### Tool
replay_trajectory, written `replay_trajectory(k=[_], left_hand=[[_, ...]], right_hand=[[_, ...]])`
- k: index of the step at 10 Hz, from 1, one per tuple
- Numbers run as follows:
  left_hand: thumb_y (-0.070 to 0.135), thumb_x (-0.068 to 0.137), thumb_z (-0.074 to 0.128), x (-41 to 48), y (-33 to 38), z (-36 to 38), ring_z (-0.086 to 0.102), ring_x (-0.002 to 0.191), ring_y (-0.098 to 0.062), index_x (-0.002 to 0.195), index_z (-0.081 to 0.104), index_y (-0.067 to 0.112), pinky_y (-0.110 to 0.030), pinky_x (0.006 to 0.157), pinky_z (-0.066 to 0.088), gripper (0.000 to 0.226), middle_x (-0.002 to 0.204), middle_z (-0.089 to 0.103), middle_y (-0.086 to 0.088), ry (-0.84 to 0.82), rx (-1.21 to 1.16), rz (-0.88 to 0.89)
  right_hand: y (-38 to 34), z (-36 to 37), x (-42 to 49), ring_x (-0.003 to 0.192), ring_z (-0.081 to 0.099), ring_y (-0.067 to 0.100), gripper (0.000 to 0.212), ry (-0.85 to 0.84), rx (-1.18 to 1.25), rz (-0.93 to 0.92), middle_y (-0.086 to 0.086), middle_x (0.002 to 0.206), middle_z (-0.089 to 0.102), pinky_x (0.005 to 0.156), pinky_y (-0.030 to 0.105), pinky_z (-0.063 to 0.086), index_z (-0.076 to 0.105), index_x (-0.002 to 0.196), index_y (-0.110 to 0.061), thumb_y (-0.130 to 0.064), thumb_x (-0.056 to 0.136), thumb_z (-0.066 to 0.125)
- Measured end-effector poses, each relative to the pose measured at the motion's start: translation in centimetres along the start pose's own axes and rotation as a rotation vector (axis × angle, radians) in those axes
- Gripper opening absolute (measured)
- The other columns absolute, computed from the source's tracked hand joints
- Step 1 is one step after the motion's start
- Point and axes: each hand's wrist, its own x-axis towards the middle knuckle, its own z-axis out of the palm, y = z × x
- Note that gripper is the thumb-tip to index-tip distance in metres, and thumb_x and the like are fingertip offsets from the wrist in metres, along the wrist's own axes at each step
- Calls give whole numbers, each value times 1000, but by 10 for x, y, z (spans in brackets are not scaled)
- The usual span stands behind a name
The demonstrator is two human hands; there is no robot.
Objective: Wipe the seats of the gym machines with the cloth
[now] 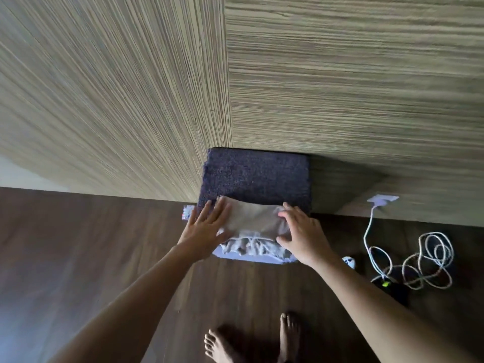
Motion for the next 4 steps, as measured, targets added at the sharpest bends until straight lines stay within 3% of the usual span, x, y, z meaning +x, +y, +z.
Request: replay_trajectory(k=[1,2,3,4], left_hand=[[76,72,-30,0,6,-6,-14,153,-32,155,-22,23,-56,121,-2,99,160,-32,1,-80,88,-10],[80,63,-32,0,18,-27,-9,154,-31,157,-18,22,-54,122,5,111,164,-25,-1,-154,42,-67],[72,93,21,-3,23,-44,4,155,-28,160,-2,24,-48,123,21,86,167,-13,6,-183,-200,-124],[40,99,56,-23,26,-51,38,144,-25,153,36,22,-34,112,36,60,166,13,5,-90,-464,-166]], right_hand=[[5,-8,6,150,25,18,64,-79,20,13,-6,165,22,110,45,38,45,141,-24,-43,86,71],[1,-18,7,150,25,19,59,-138,18,4,-4,165,20,106,45,44,45,141,-24,-37,89,69],[-2,-24,3,146,33,20,57,-178,79,15,-3,167,11,102,37,47,41,147,-27,-30,95,62],[0,-37,-9,138,46,25,57,-223,139,115,4,167,8,95,31,46,37,151,-29,-31,98,58]])
